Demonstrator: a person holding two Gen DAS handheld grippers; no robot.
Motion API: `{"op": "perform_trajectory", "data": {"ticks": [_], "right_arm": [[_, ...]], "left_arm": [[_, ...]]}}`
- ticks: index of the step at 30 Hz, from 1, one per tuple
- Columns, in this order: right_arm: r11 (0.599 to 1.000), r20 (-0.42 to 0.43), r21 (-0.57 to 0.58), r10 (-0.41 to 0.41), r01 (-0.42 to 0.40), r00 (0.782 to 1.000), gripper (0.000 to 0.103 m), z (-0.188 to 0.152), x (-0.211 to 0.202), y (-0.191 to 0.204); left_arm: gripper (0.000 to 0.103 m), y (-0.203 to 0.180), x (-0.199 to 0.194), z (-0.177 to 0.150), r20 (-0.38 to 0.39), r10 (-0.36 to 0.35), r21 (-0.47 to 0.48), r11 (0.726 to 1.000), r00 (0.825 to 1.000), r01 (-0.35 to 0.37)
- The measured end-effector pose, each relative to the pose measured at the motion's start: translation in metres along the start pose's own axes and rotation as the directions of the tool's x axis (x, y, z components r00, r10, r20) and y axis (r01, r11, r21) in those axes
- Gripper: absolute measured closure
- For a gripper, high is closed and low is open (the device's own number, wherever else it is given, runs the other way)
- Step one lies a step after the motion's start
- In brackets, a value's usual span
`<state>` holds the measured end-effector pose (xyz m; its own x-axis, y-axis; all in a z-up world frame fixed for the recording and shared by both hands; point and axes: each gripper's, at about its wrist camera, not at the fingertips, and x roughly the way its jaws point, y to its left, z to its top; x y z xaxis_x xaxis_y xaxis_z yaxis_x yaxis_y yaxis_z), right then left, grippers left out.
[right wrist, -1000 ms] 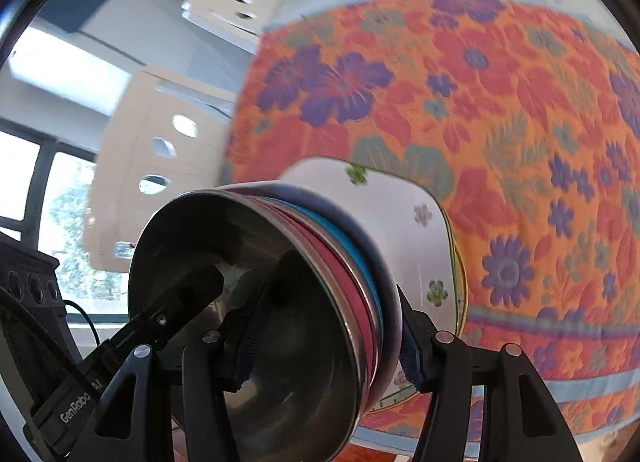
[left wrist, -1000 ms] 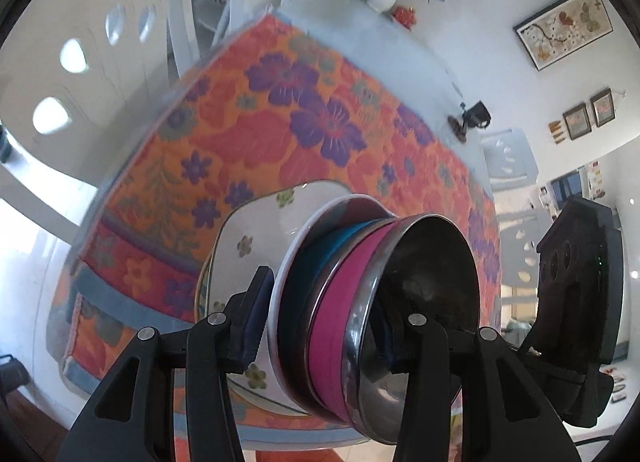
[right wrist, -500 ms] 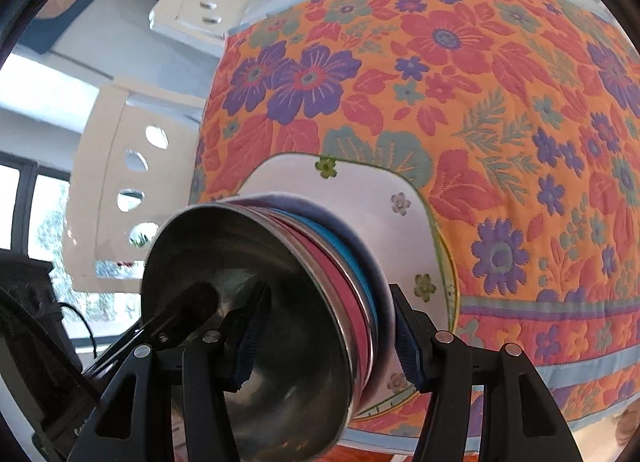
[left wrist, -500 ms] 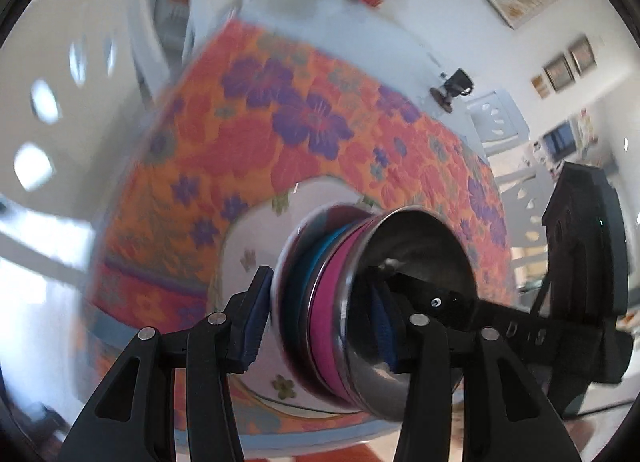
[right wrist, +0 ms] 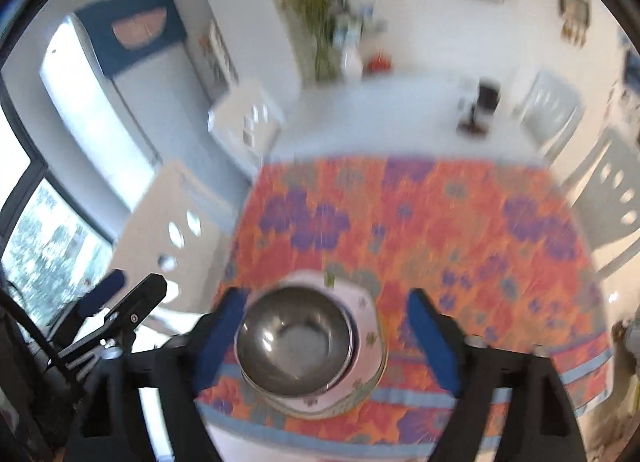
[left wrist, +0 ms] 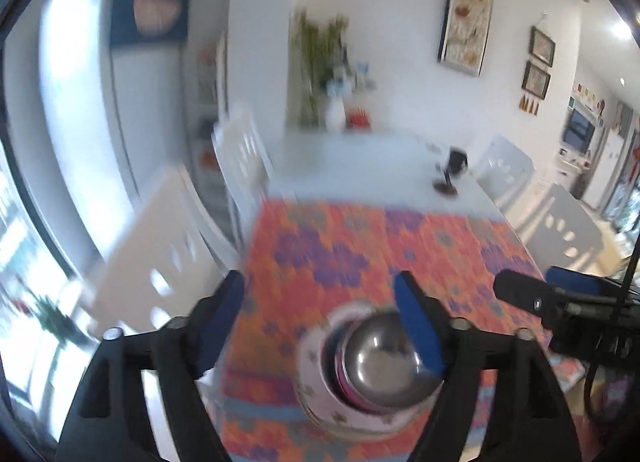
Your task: Organize plates and bowls
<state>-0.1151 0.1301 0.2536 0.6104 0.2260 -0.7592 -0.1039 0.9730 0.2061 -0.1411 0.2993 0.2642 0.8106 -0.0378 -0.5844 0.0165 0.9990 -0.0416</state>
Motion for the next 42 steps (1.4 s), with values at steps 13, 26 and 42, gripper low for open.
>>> {"op": "perform_trajectory", "data": {"ticks": [13, 26, 42], "right_arm": [[0.993, 0.156, -0.083, -0.07, 0.084, 0.985, 0.006, -0.005, -0.047, 0.009], [0.997, -0.039, -0.073, -0.043, 0.04, 0.998, 0.006, -0.028, -0.011, -0.008], [1.0, -0.026, 0.008, -0.018, 0.019, 0.999, 0.006, -0.021, -0.003, -0.02]], "left_arm": [[0.02, -0.023, -0.031, 0.011, 0.01, 0.147, 0.038, 0.988, 0.989, -0.147], [0.019, -0.029, -0.02, -0.009, -0.069, 0.223, 0.028, 0.975, 0.972, -0.221], [0.019, -0.032, -0.012, 0.0, -0.002, 0.234, 0.07, 0.97, 0.972, -0.233]]}}
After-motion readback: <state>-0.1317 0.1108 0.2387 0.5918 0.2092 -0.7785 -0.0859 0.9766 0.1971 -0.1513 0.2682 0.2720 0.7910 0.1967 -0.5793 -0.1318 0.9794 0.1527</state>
